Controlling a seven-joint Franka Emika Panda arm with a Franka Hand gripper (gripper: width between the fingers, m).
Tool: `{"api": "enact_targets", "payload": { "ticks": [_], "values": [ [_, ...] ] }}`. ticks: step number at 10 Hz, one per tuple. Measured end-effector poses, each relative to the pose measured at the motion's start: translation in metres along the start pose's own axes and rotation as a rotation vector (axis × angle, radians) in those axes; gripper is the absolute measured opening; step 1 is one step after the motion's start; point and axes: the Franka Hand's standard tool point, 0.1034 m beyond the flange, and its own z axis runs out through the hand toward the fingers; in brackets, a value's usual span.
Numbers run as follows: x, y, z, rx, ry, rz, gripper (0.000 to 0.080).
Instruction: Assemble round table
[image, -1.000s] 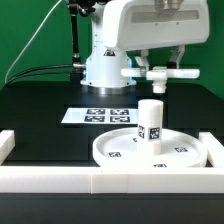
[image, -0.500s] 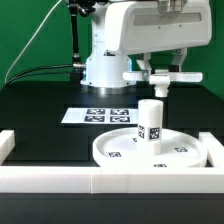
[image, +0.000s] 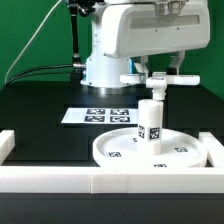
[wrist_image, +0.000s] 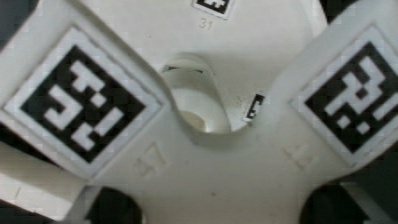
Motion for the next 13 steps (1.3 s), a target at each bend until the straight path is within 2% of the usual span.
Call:
{"api": "enact_targets", "payload": {
  "ticks": [5,10,13],
  "values": [
    [-0.005,0.011,0.007,-0.002,0.000,-0.014,0.0440],
    [-0.011,0.008,0.020,0.009,-0.020,-0.014,0.0440],
    [-0.010,0.009,0.021,-0.001,-0.004,-0.010,0.0440]
  ]
}}
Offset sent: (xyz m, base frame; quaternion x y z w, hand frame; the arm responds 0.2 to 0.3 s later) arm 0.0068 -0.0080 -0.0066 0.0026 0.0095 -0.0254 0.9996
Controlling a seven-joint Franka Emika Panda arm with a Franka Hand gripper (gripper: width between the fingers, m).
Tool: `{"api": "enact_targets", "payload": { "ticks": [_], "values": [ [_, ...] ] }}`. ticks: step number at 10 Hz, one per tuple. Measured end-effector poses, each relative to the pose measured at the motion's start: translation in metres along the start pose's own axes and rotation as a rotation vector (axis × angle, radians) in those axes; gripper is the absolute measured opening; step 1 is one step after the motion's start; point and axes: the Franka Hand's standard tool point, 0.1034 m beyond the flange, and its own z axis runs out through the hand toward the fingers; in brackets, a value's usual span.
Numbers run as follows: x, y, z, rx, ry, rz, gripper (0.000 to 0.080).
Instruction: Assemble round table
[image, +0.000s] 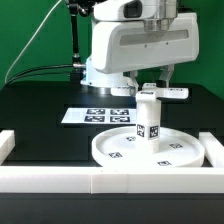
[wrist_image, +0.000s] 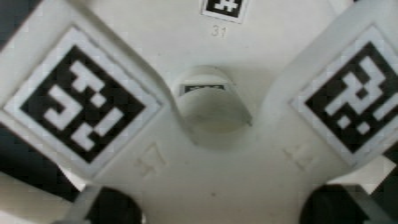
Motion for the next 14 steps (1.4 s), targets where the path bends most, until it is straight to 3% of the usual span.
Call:
{"api": "enact_targets", "payload": {
  "ticks": [2,8,10,14],
  "values": [
    [0.0020,0.0016,-0.0006,-0.013,0.021,0.000,0.0440],
    [0.0018,0.0023,-0.0006,-0.011,0.022,0.057,0.0440],
    [0.0018,0.0040,-0.0004,-0.003,0.037,0.320,0.0440],
    [0.0036,0.0034,0.0005,0.044,0.071,0.834,0.0440]
  ]
}}
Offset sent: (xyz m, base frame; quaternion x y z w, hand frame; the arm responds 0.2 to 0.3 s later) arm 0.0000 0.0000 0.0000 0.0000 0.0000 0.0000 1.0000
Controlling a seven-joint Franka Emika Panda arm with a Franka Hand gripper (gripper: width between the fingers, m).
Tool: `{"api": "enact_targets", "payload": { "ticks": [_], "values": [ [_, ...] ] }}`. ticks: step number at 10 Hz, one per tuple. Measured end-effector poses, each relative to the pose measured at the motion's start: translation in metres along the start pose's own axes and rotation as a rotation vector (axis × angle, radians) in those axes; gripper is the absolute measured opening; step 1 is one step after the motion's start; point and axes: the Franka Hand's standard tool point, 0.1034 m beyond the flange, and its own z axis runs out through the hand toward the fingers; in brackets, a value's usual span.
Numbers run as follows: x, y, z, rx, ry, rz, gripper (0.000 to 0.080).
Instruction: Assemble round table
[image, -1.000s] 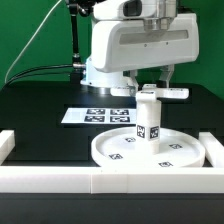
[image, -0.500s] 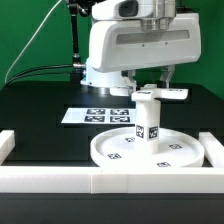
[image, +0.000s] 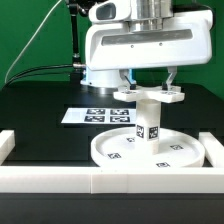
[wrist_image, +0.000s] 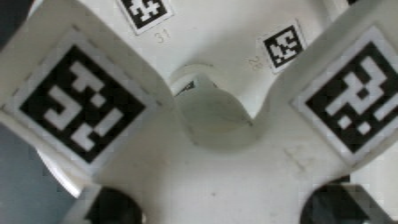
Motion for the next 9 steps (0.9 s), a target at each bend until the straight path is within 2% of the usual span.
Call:
{"api": "enact_targets", "payload": {
  "ticks": [2,4,8,9],
  "values": [
    [0.0030,-0.0064,-0.0004,0.015,0.046,0.223,0.0440],
    [0.0046,-0.0063,0.0000,0.029,0.068,0.442,0.0440],
    [0.0089,-0.0053,0.0010,0.098,0.084,0.822,0.0440],
    [0.0090,-0.0052,0.0010,0.103,0.080,0.867,0.0440]
  ]
}}
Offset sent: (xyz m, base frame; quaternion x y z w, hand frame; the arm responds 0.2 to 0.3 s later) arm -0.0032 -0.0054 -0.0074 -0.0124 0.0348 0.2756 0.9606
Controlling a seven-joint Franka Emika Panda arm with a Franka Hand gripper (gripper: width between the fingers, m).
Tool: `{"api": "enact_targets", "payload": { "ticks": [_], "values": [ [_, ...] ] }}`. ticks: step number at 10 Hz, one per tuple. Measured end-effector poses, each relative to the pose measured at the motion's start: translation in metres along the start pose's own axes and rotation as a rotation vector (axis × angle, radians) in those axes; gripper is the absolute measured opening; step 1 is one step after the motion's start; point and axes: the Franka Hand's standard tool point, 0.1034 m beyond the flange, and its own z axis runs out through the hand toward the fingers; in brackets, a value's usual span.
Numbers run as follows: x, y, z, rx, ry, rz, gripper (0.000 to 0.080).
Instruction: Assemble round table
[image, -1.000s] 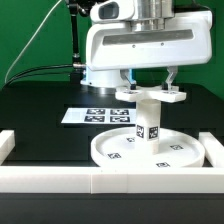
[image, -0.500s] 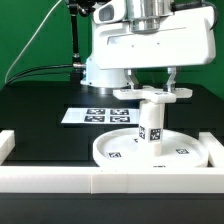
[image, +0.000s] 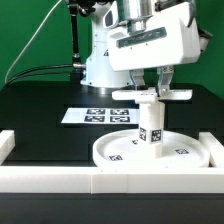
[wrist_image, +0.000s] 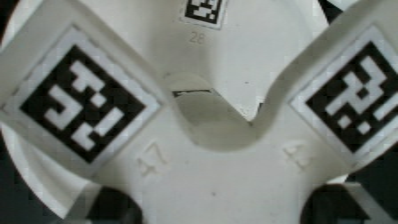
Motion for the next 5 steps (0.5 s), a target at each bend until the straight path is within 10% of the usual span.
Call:
{"api": "enact_targets", "payload": {
  "ticks": [5],
  "values": [
    [0.0008,0.0010,0.0001,0.003,-0.017,0.284,0.0440]
  ]
}}
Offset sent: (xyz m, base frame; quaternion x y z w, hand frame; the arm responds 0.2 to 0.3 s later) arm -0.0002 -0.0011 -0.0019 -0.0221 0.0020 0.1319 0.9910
